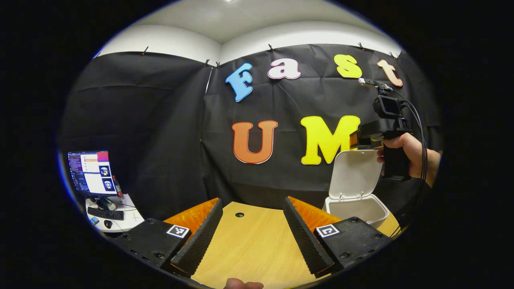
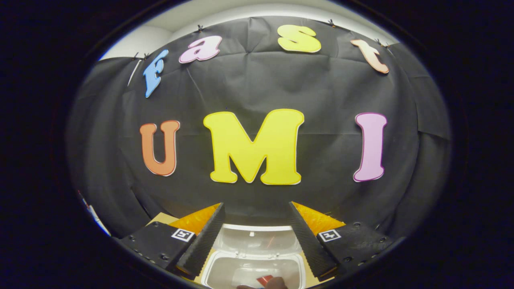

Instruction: Press the lid of the desktop garbage bin to open it, pick up the crumpled paper on the desktop and throw it into the bin, then pick up the pop can on the desktop and drop it into the bin, and finally close the garbage bin lid.

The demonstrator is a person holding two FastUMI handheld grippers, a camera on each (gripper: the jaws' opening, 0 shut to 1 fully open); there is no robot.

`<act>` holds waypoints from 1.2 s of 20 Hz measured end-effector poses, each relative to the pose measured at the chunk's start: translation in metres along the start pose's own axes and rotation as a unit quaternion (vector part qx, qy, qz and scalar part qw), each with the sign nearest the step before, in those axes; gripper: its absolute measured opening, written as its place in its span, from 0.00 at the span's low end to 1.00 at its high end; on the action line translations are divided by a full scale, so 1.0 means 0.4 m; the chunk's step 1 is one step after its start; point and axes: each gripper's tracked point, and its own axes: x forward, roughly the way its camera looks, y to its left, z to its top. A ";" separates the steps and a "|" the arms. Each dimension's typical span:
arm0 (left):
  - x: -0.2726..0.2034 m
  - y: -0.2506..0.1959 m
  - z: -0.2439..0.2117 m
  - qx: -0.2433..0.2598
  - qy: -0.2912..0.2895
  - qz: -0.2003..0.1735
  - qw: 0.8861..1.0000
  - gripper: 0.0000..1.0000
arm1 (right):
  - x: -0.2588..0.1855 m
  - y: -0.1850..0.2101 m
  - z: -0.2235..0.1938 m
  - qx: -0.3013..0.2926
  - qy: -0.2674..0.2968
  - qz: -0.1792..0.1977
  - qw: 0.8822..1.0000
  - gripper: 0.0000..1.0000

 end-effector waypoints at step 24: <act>-0.063 -0.011 0.000 0.001 -0.012 -0.074 0.997 0.98 | -0.230 -0.022 -0.277 0.014 0.094 -0.025 0.995 0.95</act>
